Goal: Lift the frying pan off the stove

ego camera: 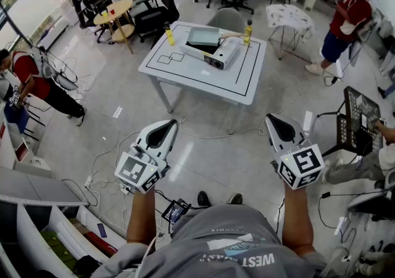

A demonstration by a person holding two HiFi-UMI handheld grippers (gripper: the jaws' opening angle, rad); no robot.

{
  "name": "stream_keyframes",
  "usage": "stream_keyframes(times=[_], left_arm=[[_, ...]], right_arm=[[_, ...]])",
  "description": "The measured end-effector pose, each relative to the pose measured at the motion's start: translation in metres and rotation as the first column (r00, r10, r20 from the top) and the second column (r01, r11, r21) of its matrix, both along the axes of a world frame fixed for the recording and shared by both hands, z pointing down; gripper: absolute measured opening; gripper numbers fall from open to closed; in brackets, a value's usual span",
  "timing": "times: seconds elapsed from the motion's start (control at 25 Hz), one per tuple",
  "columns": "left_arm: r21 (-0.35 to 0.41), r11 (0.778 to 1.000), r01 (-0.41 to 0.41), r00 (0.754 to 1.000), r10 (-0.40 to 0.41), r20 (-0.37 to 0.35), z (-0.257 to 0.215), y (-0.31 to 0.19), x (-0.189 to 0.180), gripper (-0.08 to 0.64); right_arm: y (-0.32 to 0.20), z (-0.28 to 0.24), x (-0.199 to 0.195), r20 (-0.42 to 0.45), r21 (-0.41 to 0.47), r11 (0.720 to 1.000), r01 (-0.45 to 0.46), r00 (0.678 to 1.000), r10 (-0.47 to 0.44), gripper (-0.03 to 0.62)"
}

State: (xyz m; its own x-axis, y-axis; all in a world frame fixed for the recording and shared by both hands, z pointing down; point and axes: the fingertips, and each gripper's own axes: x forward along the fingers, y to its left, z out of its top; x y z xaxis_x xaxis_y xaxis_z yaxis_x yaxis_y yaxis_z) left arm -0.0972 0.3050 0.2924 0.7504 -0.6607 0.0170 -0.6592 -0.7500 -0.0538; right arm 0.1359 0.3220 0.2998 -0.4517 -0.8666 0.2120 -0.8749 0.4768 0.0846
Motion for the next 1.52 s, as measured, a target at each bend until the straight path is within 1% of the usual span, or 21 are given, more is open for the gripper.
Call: stream_keyframes(times=[0.44, 0.76, 0.96, 1.08, 1.24, 1.52], left_arm=[[-0.009, 1.0, -0.022, 1.0, 0.022, -0.002, 0.011, -0.013, -0.025, -0.002], [-0.012, 0.999, -0.043, 0.999, 0.042, -0.015, 0.014, -0.026, -0.054, -0.002], [-0.008, 0.999, -0.053, 0.998, 0.053, -0.02, 0.014, -0.033, -0.064, -0.002], [-0.016, 0.999, -0.047, 0.998, 0.047, -0.032, 0.017, -0.036, -0.068, 0.0], [-0.027, 0.999, -0.039, 0.999, 0.038, -0.027, 0.023, -0.041, -0.07, -0.002], [-0.039, 0.999, 0.019, 1.0, -0.019, -0.016, 0.023, -0.058, -0.073, -0.002]], right_arm=[[-0.01, 0.01, -0.022, 0.001, -0.016, 1.0, -0.021, 1.0, 0.021, 0.009], [-0.019, 0.009, -0.042, 0.031, -0.007, 0.997, -0.077, 0.997, 0.077, 0.011], [-0.025, 0.011, -0.053, 0.022, -0.014, 0.996, -0.085, 0.996, 0.085, 0.011], [-0.031, 0.011, -0.054, 0.015, -0.019, 0.996, -0.087, 0.996, 0.087, 0.011], [-0.043, 0.011, -0.053, 0.016, -0.017, 0.996, -0.083, 0.996, 0.084, 0.011], [-0.076, 0.013, -0.05, 0.036, -0.017, 0.999, -0.041, 0.998, 0.042, 0.011]])
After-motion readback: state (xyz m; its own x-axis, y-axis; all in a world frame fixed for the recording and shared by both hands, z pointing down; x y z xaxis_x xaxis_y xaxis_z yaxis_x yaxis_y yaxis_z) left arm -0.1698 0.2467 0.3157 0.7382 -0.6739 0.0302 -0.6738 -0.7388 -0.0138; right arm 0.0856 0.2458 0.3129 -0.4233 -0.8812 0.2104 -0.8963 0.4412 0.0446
